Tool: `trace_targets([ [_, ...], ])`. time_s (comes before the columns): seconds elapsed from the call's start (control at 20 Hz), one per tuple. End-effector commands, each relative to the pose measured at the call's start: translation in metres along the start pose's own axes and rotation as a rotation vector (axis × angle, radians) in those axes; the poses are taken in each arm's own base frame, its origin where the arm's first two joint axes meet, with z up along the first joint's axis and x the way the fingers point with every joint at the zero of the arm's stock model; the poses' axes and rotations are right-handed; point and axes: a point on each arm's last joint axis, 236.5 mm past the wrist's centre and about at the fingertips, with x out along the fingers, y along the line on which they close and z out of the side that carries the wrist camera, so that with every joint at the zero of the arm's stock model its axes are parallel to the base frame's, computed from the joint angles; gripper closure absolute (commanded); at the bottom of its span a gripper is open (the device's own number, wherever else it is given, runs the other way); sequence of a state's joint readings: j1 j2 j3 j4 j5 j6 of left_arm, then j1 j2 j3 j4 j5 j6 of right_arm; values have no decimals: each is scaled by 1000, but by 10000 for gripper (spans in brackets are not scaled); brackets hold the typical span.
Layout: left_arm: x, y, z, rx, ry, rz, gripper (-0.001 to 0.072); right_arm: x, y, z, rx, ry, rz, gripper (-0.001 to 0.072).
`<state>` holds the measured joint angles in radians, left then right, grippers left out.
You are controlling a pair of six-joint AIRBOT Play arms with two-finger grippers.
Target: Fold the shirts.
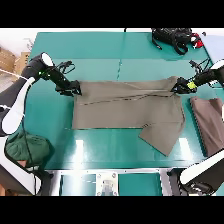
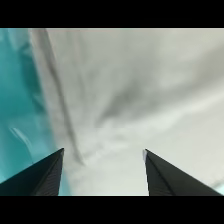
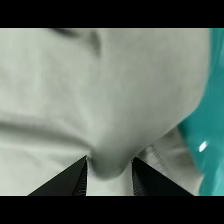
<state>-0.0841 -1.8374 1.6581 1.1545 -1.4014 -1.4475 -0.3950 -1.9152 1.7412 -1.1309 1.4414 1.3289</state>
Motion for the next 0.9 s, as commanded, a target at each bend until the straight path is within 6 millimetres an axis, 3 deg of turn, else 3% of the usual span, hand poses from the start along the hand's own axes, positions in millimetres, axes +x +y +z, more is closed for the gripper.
trace_targets([
  [0.0, -22, -1, -21, -42, 95, -13, 151, -22, -11, -23, 109, 86, -45, 391],
  [0.1, -47, 5, -32, -82, 113, -15, 152, -41, -17, -38, 153, 120, -78, 546],
  [0.2, -65, 8, -48, -111, 121, -2, 186, -61, -23, -60, 198, 151, -119, 574],
  [0.25, -70, 8, -60, -108, 125, 13, 336, -68, -26, -72, 212, 155, -138, 663],
  [0.35, -75, 5, -90, -100, 122, 28, 633, -74, -28, -105, 237, 176, -164, 695],
  [0.4, -73, 3, -109, -114, 114, 29, 683, -75, -32, -125, 259, 176, -178, 695],
  [0.6, -47, 1, -179, -238, 3, 23, 681, -66, -52, -190, 471, 9, -206, 695],
  [0.65, -36, -3, -192, -263, -20, -5, 503, -62, -56, -204, 519, -25, -210, 694],
  [0.7, -23, -9, -203, -298, -30, -40, 220, -56, -60, -217, 551, -40, -211, 663],
  [0.8, 6, -26, -214, -330, -32, -102, 201, -41, -59, -236, 591, -27, -193, 423],
  [0.85, 20, -39, -212, -335, -54, -138, 201, -32, -55, -240, 607, -15, -170, 417],
])
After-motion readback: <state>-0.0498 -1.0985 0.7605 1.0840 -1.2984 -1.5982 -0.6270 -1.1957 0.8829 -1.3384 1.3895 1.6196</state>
